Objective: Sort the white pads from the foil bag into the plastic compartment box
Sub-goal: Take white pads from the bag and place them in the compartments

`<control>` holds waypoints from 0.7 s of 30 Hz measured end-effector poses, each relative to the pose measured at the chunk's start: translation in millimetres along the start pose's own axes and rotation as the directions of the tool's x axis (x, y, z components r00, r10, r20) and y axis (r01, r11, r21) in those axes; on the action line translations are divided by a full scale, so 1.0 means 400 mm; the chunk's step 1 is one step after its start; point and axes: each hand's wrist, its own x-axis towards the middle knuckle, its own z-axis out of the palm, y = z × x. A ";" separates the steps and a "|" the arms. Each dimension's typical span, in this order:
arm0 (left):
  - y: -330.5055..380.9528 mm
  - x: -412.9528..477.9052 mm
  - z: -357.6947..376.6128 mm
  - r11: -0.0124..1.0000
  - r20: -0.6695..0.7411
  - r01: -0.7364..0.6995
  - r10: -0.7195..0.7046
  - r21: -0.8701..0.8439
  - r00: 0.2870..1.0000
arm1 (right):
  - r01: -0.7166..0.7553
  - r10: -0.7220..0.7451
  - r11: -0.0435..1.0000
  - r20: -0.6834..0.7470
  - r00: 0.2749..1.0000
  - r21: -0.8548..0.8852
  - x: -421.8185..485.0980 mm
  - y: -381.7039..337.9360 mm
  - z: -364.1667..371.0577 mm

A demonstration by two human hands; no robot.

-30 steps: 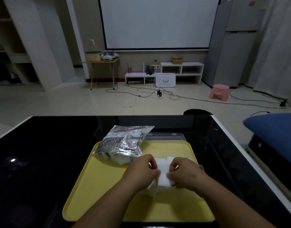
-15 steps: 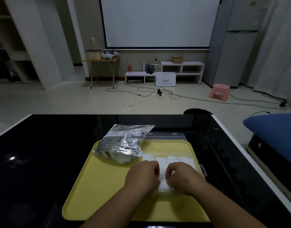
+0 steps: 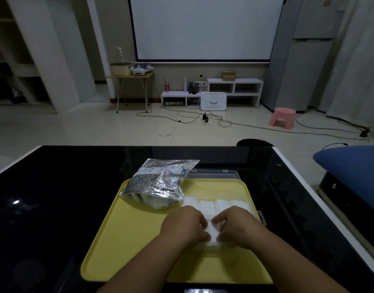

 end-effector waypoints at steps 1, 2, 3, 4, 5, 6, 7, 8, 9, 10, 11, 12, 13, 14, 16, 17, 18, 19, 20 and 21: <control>0.001 0.000 0.000 1.000 -0.011 0.002 -0.002 0.005 1.000 | 0.004 -0.004 1.000 -0.006 1.000 -0.004 0.001 -0.002 0.002; 0.001 0.000 0.000 1.000 -0.022 0.000 0.000 0.007 1.000 | 0.006 -0.007 1.000 -0.012 1.000 -0.008 0.001 -0.002 0.003; 0.001 0.000 0.002 1.000 -0.030 -0.005 0.006 0.008 1.000 | 0.010 -0.011 1.000 -0.017 1.000 -0.014 0.001 -0.002 0.004; 0.001 0.000 0.004 1.000 -0.035 -0.013 0.014 0.008 0.999 | 0.016 -0.017 1.000 -0.020 1.000 -0.021 0.001 -0.001 0.003; 0.000 -0.001 0.004 1.000 -0.038 -0.020 0.021 0.006 0.999 | 0.022 -0.023 0.999 -0.023 0.999 -0.029 0.001 -0.002 0.003; -0.002 -0.002 0.005 1.000 -0.034 -0.027 0.027 -0.002 0.999 | 0.027 -0.029 0.999 -0.028 0.999 -0.042 0.000 -0.002 0.001; -0.005 -0.002 0.004 0.999 -0.027 -0.034 0.033 -0.012 0.999 | 0.035 -0.037 0.997 -0.034 0.999 -0.063 0.000 -0.003 -0.001; -0.009 -0.001 0.002 0.999 -0.020 -0.040 0.040 -0.028 0.999 | 0.043 -0.047 0.996 -0.045 0.998 -0.082 0.000 -0.003 -0.005; -0.013 -0.001 0.001 0.998 -0.014 -0.041 0.040 -0.055 0.999 | 0.052 -0.058 0.994 -0.060 0.997 -0.095 0.001 -0.003 -0.009; -0.016 -0.002 -0.001 0.994 -0.015 -0.040 0.038 -0.100 0.999 | 0.061 -0.069 0.993 -0.078 0.995 -0.105 0.000 -0.006 -0.014; -0.020 -0.004 -0.003 0.986 -0.021 -0.032 0.029 -0.162 0.999 | 0.071 -0.083 0.991 -0.104 0.991 -0.117 -0.001 -0.008 -0.018; -0.023 -0.005 -0.007 0.972 -0.034 -0.021 0.013 -0.235 0.999 | 0.079 -0.096 0.989 -0.135 0.986 -0.125 -0.001 -0.012 -0.022; -0.027 -0.006 -0.012 0.950 -0.049 -0.008 -0.007 -0.311 0.999 | 0.084 -0.105 0.988 -0.165 0.981 -0.126 -0.001 -0.015 -0.024; -0.030 -0.006 -0.017 0.924 -0.066 0.003 -0.030 -0.383 0.997 | 0.088 -0.109 0.989 -0.186 0.976 -0.121 -0.002 -0.019 -0.026; -0.043 -0.004 -0.026 0.869 -0.088 0.031 -0.086 -0.494 0.992 | 0.097 -0.117 0.990 -0.207 0.971 -0.103 -0.004 -0.026 -0.028; -0.052 -0.001 -0.031 0.847 -0.100 0.044 -0.113 -0.531 0.988 | 0.104 -0.122 0.990 -0.214 0.969 -0.094 -0.004 -0.030 -0.027; -0.062 0.002 -0.034 0.832 -0.113 0.054 -0.138 -0.552 0.984 | 0.113 -0.130 0.989 -0.220 0.967 -0.091 -0.005 -0.032 -0.026; -0.073 0.004 -0.039 0.831 -0.124 0.068 -0.163 -0.553 0.979 | 0.124 -0.142 0.988 -0.224 0.964 -0.095 -0.006 -0.036 -0.024; -0.084 0.005 -0.043 0.843 -0.135 0.087 -0.185 -0.531 0.973 | 0.133 -0.154 0.985 -0.228 0.961 -0.106 -0.008 -0.039 -0.023; -0.096 0.007 -0.045 0.872 -0.146 0.117 -0.209 -0.476 0.967 | 0.141 -0.165 0.983 -0.230 0.959 -0.115 -0.011 -0.043 -0.021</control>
